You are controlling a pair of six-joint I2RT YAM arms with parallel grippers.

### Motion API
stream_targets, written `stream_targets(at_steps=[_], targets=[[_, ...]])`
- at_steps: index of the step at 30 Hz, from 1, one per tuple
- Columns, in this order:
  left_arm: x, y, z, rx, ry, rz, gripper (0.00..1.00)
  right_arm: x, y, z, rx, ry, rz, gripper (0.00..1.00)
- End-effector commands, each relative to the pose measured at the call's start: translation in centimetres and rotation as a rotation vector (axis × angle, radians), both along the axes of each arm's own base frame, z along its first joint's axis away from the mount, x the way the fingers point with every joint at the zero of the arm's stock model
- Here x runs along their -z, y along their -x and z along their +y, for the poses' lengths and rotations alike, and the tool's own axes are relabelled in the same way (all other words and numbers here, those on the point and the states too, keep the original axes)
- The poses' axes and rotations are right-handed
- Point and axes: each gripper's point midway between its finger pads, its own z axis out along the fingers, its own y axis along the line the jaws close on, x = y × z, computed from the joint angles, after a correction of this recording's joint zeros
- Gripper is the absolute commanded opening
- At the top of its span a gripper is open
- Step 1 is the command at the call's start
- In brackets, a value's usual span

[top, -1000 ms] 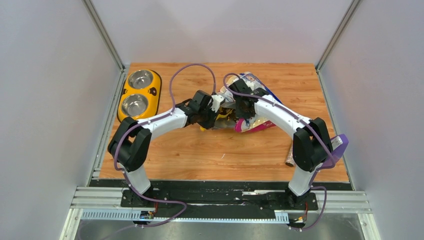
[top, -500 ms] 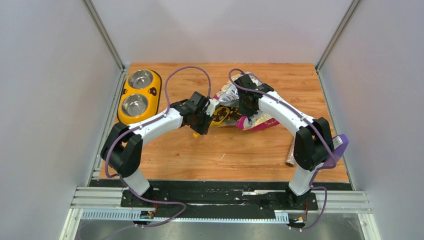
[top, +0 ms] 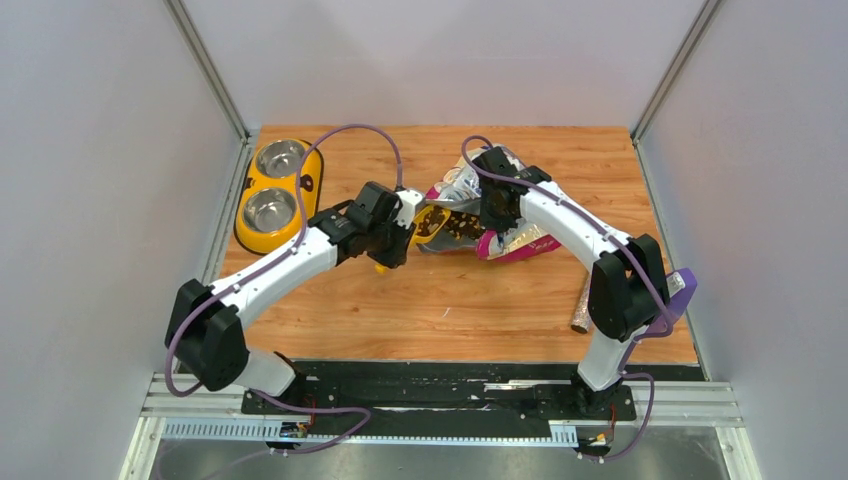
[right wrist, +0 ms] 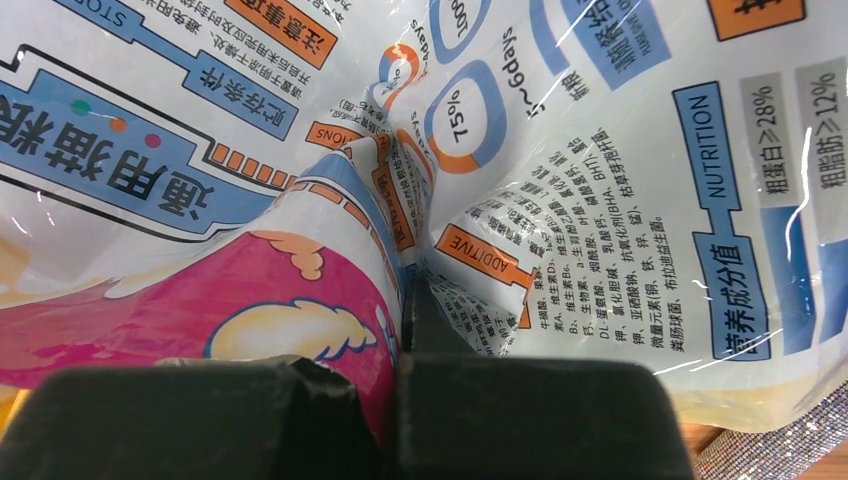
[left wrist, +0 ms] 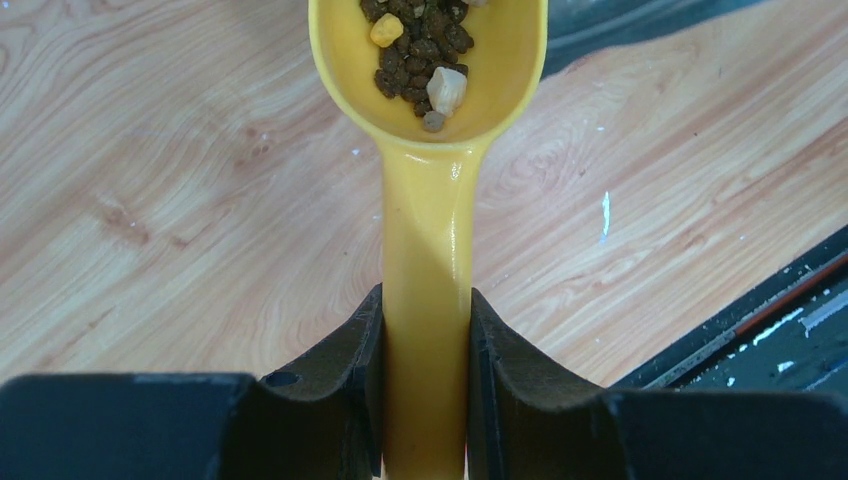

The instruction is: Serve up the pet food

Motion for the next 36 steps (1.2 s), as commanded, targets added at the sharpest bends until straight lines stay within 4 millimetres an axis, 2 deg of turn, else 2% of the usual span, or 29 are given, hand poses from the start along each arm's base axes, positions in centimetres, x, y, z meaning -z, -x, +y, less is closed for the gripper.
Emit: stream_targets(at_steps=[1, 11, 20, 31, 36], targets=[[-2.4, 0.3, 0.3, -0.014, 0.049, -0.068, 0.00, -2.2, -1.5, -1.1, 0.055, -0.028, -0.077, 0.00], [-1.9, 2.5, 1.9, 0.025, 0.019, -0.048, 0.00, -2.9, -2.9, -1.2, 0.086, -0.080, -0.085, 0.00], [-3.3, 3.5, 3.4, -0.011, 0.018, -0.072, 0.00, -1.9, -3.5, -2.1, 0.135, -0.106, -0.051, 0.00], [-5.0, 3.4, 5.8, -0.137, -0.018, -0.122, 0.00, -1.3, -4.8, -3.6, 0.174, -0.116, -0.050, 0.00], [-6.2, 2.2, 7.0, -0.244, 0.022, -0.131, 0.00, -1.0, -4.7, -3.9, 0.175, -0.116, -0.045, 0.00]])
